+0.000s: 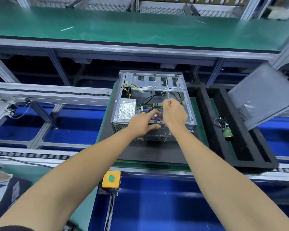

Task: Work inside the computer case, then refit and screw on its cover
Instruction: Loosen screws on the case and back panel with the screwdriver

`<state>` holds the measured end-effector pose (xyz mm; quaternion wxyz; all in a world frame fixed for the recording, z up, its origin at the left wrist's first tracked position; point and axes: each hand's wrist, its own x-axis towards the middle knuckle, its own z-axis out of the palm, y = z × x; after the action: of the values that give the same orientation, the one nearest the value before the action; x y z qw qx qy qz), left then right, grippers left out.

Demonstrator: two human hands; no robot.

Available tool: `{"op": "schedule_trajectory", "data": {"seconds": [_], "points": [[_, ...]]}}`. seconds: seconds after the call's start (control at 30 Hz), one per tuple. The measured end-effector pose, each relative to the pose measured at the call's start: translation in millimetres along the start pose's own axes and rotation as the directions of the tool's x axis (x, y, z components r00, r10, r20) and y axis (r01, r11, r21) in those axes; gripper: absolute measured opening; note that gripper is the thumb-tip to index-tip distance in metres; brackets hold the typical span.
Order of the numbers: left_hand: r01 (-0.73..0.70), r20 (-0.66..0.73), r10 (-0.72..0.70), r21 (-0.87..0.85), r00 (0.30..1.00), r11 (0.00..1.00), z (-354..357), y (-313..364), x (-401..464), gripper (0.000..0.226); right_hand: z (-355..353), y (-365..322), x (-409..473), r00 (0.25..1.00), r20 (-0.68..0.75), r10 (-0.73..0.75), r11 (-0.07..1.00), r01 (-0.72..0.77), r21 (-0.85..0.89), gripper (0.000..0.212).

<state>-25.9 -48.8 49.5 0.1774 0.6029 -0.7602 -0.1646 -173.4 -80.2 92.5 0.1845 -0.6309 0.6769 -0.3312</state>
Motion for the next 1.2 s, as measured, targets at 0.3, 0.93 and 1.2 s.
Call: {"op": "schedule_trajectory", "data": {"seconds": [0.3, 0.93, 1.2], "points": [[-0.083, 0.060, 0.082, 0.021, 0.995, 0.996, -6.8, -4.4, 6.8, 0.029, 6.1, 64.1, -105.4, 0.964, 0.245, 0.105, 0.993, -0.113, 0.019, 0.018], [0.181, 0.266, -0.097, -0.310, 0.959, 0.933, -19.6, 3.1, 14.0, 0.017, 6.5, 54.7, -126.9, 0.936, 0.288, 0.200, 0.975, -0.220, 0.039, 0.020], [0.216, 0.310, -0.098, -0.371, 0.945, 0.903, -22.2, 4.0, 14.3, 0.011, 6.1, 51.5, -131.6, 0.931, 0.313, 0.185, 0.979, -0.204, 0.028, 0.021]]}}
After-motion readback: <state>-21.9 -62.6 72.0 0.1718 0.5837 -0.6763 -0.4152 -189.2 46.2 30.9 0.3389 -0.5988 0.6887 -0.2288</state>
